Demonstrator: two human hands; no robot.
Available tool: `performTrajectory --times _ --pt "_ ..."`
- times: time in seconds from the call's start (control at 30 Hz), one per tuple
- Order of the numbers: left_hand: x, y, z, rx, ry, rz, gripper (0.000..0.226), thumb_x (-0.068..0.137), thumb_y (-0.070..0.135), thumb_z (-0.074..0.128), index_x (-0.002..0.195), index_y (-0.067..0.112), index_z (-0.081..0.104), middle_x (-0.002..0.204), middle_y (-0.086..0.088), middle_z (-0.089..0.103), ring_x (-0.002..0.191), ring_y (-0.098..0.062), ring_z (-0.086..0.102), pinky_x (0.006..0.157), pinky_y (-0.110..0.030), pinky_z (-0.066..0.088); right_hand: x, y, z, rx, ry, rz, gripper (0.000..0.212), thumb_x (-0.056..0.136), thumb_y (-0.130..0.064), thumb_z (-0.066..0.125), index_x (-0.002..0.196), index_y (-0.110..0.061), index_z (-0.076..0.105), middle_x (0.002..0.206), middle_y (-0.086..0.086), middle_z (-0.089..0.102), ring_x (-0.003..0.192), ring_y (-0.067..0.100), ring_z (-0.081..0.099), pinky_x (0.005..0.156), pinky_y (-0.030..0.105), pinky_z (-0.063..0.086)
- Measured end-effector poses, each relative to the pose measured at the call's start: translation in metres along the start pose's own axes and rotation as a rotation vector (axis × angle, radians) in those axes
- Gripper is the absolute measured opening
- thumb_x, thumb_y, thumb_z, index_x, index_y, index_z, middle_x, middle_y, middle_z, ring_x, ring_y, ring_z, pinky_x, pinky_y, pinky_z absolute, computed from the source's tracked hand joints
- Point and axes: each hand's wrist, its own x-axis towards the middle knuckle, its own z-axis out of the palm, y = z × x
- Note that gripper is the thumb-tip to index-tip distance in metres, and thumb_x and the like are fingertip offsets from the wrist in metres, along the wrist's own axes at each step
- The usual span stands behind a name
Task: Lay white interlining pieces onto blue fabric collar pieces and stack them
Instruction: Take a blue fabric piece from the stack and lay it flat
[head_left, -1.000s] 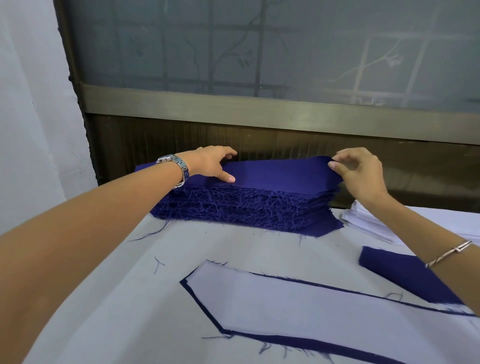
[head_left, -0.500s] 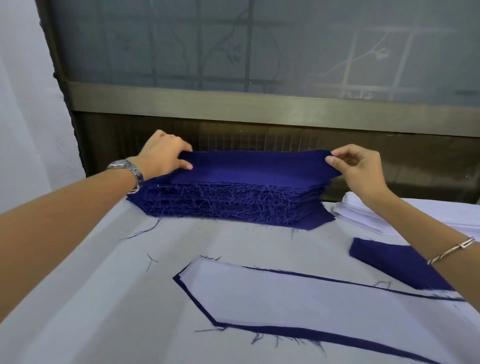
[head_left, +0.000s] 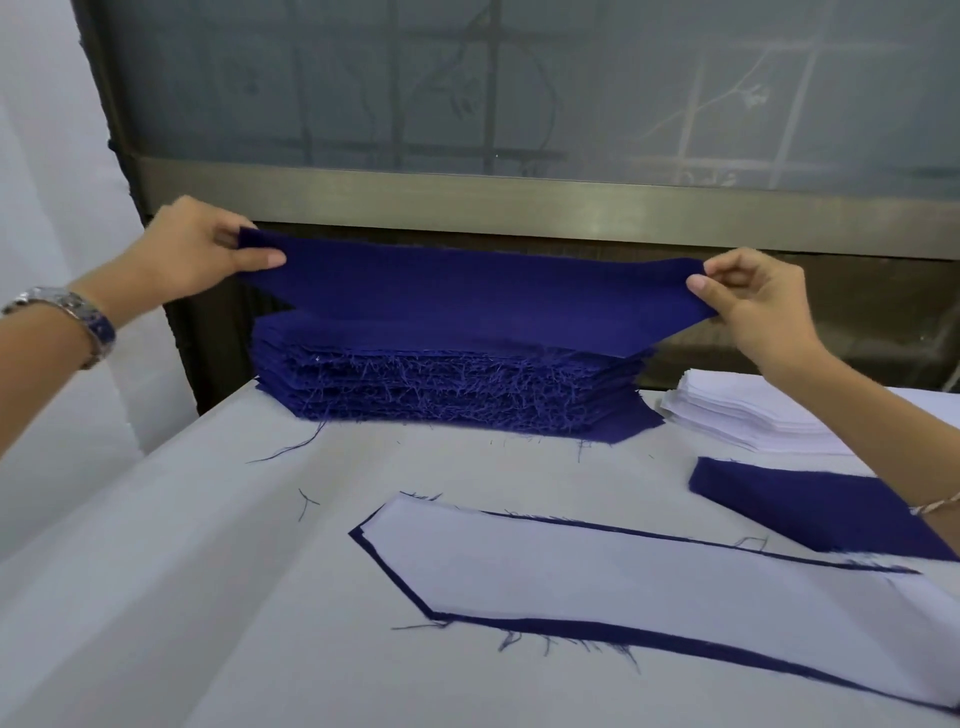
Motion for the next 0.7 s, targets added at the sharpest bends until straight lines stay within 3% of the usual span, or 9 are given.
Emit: performTrajectory --times 0.03,0.1,0.17,0.27,0.43,0.57,0.7 --pt "-0.003 0.004 -0.003 -0.097 0.015 -0.025 0.031 0.082 0.036 0.075 0.105 0.015 0.075 0.083 -0.001 0.072 0.064 0.010 0.064 0.070 -0.007 0.048 -0.001 -0.005 -0.007 0.024 -0.001 0.027 0.021 0.094 -0.009 0.067 0.086 -0.027 0.061 0.078 -0.012 0.070 0.077 0.005 0.069 0.059 0.011 0.054" --pt "-0.009 0.015 -0.005 -0.246 0.019 -0.073 0.034 0.079 0.044 0.072 0.107 0.025 0.074 0.082 0.010 0.073 0.068 0.010 0.066 0.080 -0.013 0.047 -0.004 -0.012 -0.023 0.080 -0.016 0.090 0.019 0.092 -0.007 0.067 0.085 -0.024 0.061 0.067 -0.016 0.071 0.068 0.000 0.071 0.052 0.012 0.053" --pt "-0.015 0.027 -0.006 -0.319 -0.008 -0.120 0.026 0.076 0.050 0.069 0.096 0.033 0.073 0.071 0.020 0.073 0.066 0.008 0.066 0.075 -0.016 0.047 -0.008 -0.015 -0.044 0.105 -0.050 0.131 0.016 0.091 -0.006 0.067 0.086 -0.021 0.063 0.064 -0.016 0.071 0.062 -0.002 0.070 0.049 0.013 0.053" --pt "-0.026 0.044 -0.002 -0.375 -0.110 -0.162 0.022 0.072 0.055 0.067 0.083 0.037 0.072 0.068 0.018 0.074 0.057 0.008 0.065 0.066 -0.021 0.049 -0.015 -0.015 -0.081 0.047 -0.108 0.165 0.007 0.083 -0.018 0.074 0.087 -0.022 0.071 0.069 -0.013 0.075 0.061 -0.002 0.069 0.051 0.011 0.053" --pt "-0.050 0.062 0.015 -0.390 -0.393 -0.193 0.030 0.065 0.061 0.066 0.081 0.039 0.080 0.077 0.007 0.076 0.061 -0.002 0.067 0.068 -0.026 0.047 -0.032 -0.001 -0.147 -0.127 -0.261 0.306 0.029 0.065 -0.046 0.084 0.086 -0.025 0.080 0.072 -0.003 0.075 0.052 0.003 0.063 0.051 0.012 0.050" --pt "-0.070 0.070 0.036 -0.283 -0.644 -0.232 0.037 0.063 0.062 0.067 0.084 0.035 0.081 0.083 0.010 0.077 0.067 -0.005 0.070 0.065 -0.023 0.046 -0.045 0.032 -0.190 -0.176 -0.233 0.532 0.032 0.046 -0.040 0.089 0.073 -0.026 0.079 0.062 0.001 0.070 0.042 0.006 0.056 0.041 0.014 0.045" --pt "-0.090 0.075 0.050 -0.269 -0.845 -0.195 0.044 0.063 0.065 0.067 0.090 0.034 0.081 0.078 0.007 0.076 0.064 0.000 0.063 0.054 -0.015 0.039 -0.064 0.059 -0.220 -0.293 -0.408 0.668 0.040 0.059 -0.035 0.088 0.087 -0.009 0.078 0.064 0.019 0.067 0.038 0.016 0.050 0.038 0.016 0.040"
